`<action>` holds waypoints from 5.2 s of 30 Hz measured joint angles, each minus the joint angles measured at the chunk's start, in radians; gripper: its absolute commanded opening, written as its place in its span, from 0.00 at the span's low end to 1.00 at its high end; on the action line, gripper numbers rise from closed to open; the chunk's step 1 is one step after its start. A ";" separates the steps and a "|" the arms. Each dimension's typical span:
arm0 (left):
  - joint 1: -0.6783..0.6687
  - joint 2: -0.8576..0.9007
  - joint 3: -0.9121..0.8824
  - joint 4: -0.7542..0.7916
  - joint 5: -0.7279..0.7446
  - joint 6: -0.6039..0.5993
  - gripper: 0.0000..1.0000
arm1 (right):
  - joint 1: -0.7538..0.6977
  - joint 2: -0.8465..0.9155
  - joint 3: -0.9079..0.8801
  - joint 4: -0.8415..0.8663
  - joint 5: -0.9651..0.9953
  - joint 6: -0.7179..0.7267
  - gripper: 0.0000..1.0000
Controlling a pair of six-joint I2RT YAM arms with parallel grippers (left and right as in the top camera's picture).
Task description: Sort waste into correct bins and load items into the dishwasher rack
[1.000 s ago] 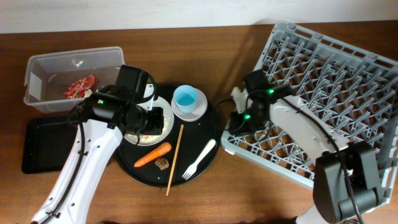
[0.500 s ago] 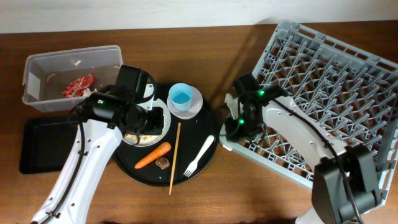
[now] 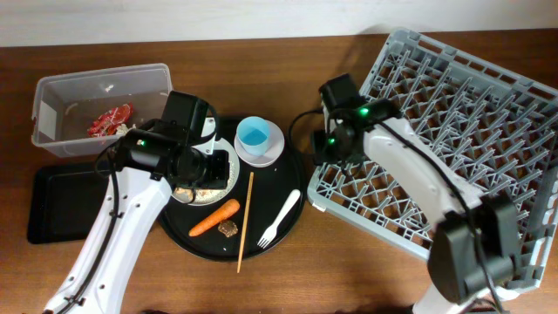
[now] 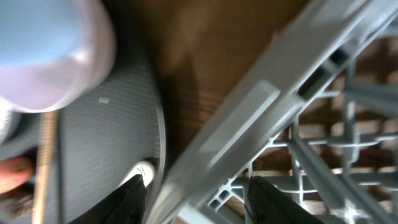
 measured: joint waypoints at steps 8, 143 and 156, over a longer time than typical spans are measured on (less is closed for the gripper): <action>0.000 0.000 0.000 0.000 -0.001 0.000 0.38 | 0.000 0.053 -0.008 -0.084 -0.060 0.061 0.36; 0.125 0.270 0.124 0.308 0.307 -0.053 0.00 | -0.534 -0.218 0.085 -0.475 -0.094 -0.367 0.56; 0.124 0.253 0.132 0.381 1.059 -0.057 0.00 | -0.505 -0.218 0.085 -0.491 -0.924 -0.957 0.93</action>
